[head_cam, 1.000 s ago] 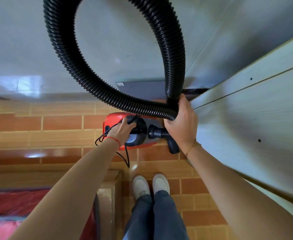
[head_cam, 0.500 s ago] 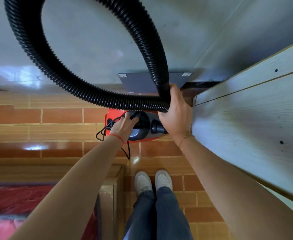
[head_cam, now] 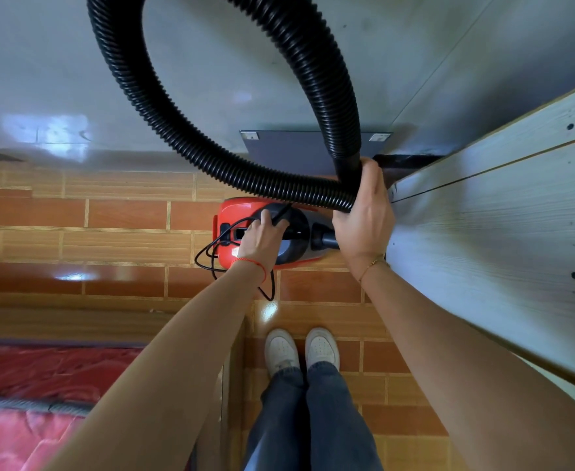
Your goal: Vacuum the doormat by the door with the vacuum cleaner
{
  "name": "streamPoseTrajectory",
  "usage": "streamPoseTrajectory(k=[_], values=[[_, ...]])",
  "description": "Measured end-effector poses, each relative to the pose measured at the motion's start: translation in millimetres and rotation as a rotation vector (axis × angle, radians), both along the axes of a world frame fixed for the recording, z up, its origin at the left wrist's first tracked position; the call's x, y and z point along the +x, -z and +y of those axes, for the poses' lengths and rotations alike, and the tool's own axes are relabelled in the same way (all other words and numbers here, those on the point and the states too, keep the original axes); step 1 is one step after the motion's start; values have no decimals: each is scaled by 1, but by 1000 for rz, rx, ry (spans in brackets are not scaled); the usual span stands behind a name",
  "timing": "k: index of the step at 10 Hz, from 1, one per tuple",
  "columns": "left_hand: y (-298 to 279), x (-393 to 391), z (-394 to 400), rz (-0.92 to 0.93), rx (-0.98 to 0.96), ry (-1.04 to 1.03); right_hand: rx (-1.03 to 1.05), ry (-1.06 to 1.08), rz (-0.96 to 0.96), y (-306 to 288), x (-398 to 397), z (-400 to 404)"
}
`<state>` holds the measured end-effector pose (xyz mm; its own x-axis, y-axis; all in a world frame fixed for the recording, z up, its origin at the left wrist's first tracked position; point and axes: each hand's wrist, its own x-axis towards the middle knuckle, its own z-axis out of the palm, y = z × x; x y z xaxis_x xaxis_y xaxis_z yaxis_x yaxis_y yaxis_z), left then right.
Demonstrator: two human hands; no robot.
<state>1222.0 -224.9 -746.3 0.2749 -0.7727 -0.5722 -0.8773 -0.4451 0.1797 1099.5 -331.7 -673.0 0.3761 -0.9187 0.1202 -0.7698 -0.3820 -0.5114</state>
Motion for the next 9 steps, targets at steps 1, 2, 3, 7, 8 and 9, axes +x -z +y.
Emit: streamPoseTrajectory(k=[1,2,3,7,8,9], values=[[1,-4,0,11,-16,7,-3,-29,-20,3,-3,-5],[0,-11,0,4,-38,42,29,-31,-2,9,-14,-9],[0,-17,2,-25,-37,62,72,-58,36,12,-28,-10],[-22,-19,23,-3,-117,-88,197,-139,225,-12,-33,0],[-31,-15,32,-12,-203,-112,207,-163,276,-20,-38,5],[-52,-12,39,-29,-204,-158,206,-160,315,-34,-41,14]])
